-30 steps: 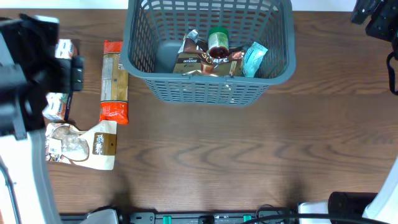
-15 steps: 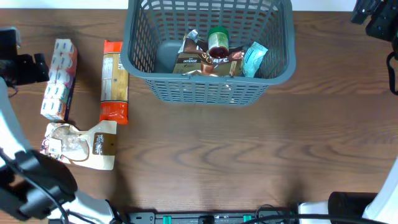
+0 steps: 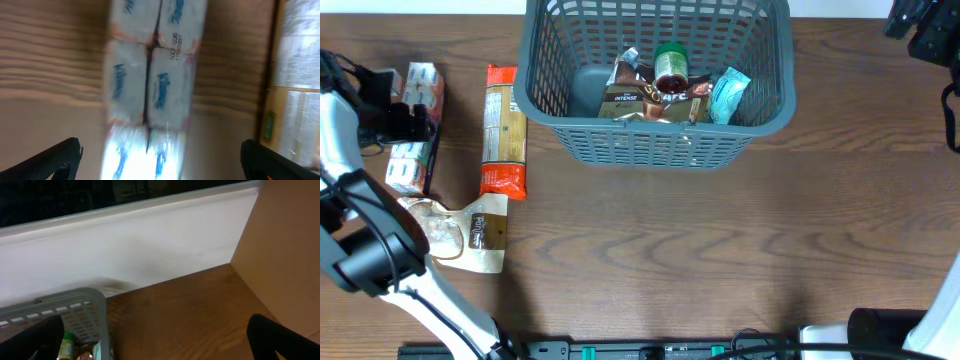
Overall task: Pack container
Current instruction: 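Grasp the white tissue multipack with the left gripper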
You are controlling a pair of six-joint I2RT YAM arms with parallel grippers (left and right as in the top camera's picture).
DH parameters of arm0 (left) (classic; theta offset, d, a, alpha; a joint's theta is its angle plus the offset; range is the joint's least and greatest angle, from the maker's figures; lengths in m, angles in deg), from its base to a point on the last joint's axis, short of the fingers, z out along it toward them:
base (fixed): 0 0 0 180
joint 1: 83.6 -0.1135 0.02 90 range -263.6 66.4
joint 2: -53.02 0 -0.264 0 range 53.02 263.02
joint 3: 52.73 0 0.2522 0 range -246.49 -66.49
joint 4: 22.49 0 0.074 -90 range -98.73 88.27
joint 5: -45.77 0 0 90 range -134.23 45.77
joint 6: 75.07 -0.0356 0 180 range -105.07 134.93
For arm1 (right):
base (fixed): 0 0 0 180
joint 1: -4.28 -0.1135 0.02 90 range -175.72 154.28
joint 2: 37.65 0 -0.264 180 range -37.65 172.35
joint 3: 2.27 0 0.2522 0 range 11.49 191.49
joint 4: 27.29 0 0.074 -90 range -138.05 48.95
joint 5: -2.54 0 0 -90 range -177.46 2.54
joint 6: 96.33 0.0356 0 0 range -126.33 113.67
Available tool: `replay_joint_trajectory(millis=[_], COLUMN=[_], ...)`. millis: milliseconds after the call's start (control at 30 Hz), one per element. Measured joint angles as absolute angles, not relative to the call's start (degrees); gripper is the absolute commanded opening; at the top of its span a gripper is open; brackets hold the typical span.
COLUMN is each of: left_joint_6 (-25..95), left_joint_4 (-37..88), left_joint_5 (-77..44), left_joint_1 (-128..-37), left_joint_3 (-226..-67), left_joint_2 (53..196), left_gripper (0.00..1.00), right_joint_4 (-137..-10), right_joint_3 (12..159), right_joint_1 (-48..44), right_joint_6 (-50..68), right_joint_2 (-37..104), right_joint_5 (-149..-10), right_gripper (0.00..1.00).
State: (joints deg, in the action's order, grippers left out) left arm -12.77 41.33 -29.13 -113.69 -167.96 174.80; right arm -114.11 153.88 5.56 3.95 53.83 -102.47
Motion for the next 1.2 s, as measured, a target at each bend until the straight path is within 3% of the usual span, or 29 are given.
replay_joint_trajectory(millis=[433, 467, 567, 633, 1200], left_joint_6=[-13.58, -13.6, -13.65, -13.6, -11.15], left_joint_4=[38.27, 38.27, 37.92, 37.95, 36.96], left_joint_5=[-29.16, -29.13, -29.22, -29.33, -29.29], left_joint_1=[-112.64, -112.64, -112.66, -112.75, -112.75], left_joint_3=[-168.12, -168.12, -168.12, -168.12, -168.75], left_joint_2=[183.98, 184.0, 184.13, 184.31, 178.23], left_gripper=[1.0, 0.88, 0.29, 0.06, 0.06], right_joint_4=[-114.11, -114.11, -114.11, -114.11, -114.11], right_joint_3=[153.88, 153.88, 153.88, 153.88, 153.88], right_joint_1=[5.56, 5.56, 5.56, 5.56, 5.56], right_joint_6=[3.95, 3.95, 3.95, 3.95, 3.95], right_joint_2=[53.83, 53.83, 53.83, 53.83, 53.83], right_joint_5=[-102.47, -102.47, -102.47, -102.44, -102.47], right_gripper=[0.99, 0.99, 0.99, 0.99, 0.99])
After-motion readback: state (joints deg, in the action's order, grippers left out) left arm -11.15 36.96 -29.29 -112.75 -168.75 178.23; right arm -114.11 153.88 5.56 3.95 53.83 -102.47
